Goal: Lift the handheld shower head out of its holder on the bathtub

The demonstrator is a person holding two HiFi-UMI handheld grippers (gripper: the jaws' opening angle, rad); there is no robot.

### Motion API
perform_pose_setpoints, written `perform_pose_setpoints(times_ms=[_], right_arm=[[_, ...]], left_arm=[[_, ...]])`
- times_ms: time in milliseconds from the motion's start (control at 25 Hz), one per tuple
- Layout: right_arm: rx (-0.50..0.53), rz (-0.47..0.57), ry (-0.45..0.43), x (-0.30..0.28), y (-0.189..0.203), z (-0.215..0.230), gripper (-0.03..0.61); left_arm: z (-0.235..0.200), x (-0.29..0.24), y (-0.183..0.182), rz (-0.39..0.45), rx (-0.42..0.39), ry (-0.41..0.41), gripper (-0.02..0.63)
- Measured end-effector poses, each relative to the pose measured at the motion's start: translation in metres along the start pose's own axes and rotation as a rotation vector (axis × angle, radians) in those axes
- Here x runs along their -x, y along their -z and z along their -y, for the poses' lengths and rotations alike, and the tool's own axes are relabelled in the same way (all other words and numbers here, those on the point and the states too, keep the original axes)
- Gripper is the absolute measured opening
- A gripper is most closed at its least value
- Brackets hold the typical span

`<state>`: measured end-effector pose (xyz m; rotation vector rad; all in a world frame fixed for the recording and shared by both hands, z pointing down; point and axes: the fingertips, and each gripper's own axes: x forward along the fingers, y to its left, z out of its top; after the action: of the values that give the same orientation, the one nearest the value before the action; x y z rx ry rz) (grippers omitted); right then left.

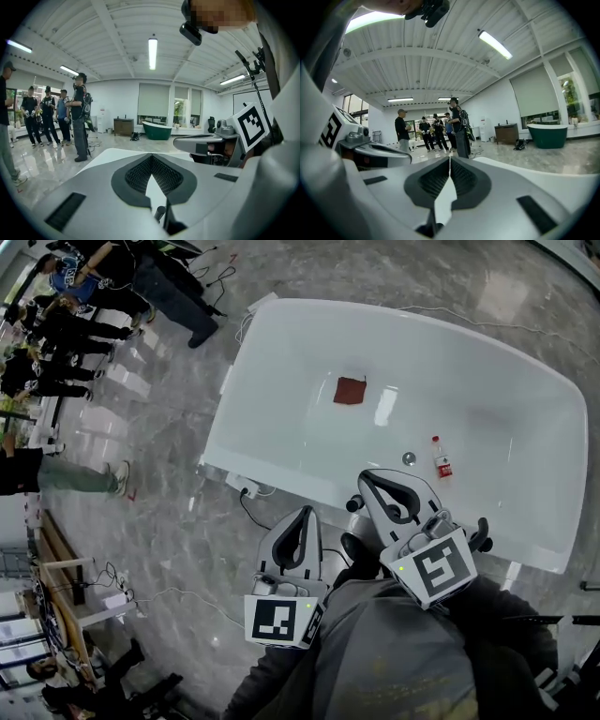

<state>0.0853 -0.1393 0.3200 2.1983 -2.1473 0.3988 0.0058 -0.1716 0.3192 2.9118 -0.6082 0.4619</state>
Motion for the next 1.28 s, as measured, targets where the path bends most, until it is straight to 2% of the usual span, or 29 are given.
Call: perform_pose_setpoints(times_ms=[480, 760, 1000, 1240, 1280], right_arm=[[0.011, -0.036, -0.023, -0.032, 0.031, -0.036, 0.006], [0.11, -0.044, -0.006, -0.039, 0.056, -0.054, 0.006], [0.131, -0.035, -0.007, -0.04, 0.072, -0.062, 0.006], [0.18, -0.01, 0.021, -0.049, 0.119, -0.05, 0.008], [0.184, -0.006, 0.02, -0.053, 0.13, -0.047, 0.025]], left_arm=[[-0.037, 0.016, 0.027, 0.006, 0.035, -0.008, 0.002], [-0.053, 0.026, 0.058, -0.028, 0.048, -0.003, 0.002], [-0.054, 0.038, 0.078, -0.043, 0.052, -0.023, 0.002], [-0.06, 0.027, 0.128, -0.033, 0.052, -0.051, 0.002], [-0.061, 0.022, 0.14, -0.032, 0.055, -0.055, 0.002]])
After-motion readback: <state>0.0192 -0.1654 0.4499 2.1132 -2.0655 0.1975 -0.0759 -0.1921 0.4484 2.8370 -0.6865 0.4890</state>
